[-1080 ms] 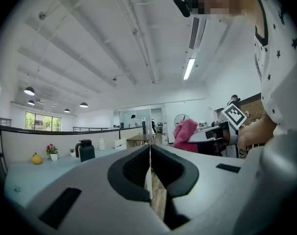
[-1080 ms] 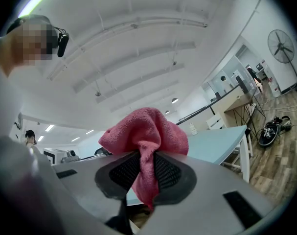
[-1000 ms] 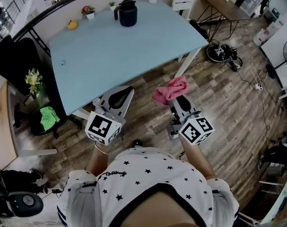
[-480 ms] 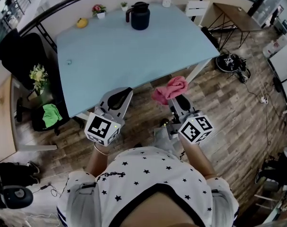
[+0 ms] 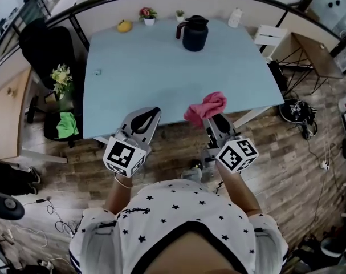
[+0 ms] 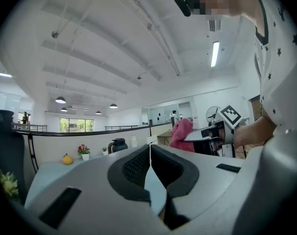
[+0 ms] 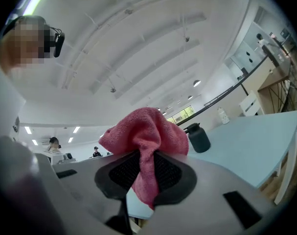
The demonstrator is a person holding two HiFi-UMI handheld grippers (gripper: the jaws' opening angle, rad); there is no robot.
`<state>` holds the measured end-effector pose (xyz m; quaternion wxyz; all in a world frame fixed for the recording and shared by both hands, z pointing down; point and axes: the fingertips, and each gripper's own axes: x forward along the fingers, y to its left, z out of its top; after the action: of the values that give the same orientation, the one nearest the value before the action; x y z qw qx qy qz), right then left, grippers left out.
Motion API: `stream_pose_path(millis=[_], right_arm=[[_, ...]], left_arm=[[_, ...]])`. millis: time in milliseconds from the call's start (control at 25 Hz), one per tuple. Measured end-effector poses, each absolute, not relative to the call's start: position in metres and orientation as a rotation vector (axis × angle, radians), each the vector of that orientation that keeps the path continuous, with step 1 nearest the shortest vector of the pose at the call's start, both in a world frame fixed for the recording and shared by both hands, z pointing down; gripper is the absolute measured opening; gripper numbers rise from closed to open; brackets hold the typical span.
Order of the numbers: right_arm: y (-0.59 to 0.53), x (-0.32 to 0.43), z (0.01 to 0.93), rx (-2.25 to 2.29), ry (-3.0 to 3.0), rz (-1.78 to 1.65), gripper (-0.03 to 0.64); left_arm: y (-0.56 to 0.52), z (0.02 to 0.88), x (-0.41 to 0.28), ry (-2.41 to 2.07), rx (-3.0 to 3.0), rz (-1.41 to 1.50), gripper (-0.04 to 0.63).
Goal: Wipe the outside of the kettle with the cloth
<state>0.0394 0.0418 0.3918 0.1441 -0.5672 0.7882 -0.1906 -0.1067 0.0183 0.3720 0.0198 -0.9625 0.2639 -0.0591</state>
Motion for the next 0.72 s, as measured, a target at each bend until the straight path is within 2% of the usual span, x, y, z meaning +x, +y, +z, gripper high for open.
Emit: stream_pose_path(millis=[720], right_arm=[[-0.021,0.146,0.395,-1.489,2.352,-0.607,0.077]], left_arm=[[-0.028,0.367,-0.009,1.015,-2.916,-0.227,0.031]])
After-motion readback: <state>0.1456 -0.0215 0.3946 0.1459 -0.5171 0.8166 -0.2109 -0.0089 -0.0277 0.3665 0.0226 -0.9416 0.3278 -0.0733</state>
